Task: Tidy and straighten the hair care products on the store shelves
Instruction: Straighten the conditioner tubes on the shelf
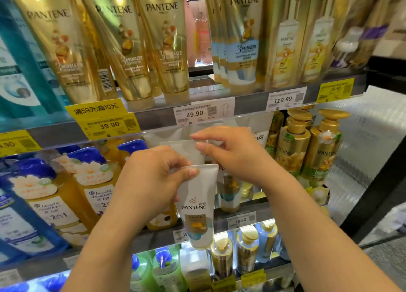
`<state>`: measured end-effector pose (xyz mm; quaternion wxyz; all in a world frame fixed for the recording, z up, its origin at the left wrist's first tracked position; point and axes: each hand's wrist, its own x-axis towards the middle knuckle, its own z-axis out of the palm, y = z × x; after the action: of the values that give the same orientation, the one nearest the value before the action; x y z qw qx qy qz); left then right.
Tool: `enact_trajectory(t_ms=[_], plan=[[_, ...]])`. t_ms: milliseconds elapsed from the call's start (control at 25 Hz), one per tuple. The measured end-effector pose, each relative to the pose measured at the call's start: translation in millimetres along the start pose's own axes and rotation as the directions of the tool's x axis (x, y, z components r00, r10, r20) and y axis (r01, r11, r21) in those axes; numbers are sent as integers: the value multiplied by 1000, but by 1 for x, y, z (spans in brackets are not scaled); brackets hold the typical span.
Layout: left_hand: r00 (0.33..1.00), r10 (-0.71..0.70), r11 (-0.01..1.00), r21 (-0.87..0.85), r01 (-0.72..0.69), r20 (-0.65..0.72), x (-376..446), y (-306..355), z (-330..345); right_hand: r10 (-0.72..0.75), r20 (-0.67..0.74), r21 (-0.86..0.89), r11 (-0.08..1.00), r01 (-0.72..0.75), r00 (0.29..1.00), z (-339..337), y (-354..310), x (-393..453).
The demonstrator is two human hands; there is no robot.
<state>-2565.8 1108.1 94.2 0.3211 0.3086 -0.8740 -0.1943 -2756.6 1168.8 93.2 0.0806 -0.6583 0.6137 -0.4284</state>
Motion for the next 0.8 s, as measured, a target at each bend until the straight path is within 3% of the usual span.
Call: enact_trajectory(t_ms=[120,240,480,600,800], plan=[[998,50,999,16,-49,-29,3,14,7,83,93,208,973,-101,992,-30,7,-29],[990,134,991,34,-133,-48,12,34,24,107,236,194,969,-155,966,-46,19,-47],[987,156,987,-21,-157,-40,29,66,61,250,26,240,938,-249,968,-80,47,-70],[977,171,970,198,-143,-130,37,63,65,301,-74,257,927,-273,951,-107,64,-75],[997,8,915,404,23,-74,48,61,80,307,-217,285,928,-241,927,-122,86,-66]])
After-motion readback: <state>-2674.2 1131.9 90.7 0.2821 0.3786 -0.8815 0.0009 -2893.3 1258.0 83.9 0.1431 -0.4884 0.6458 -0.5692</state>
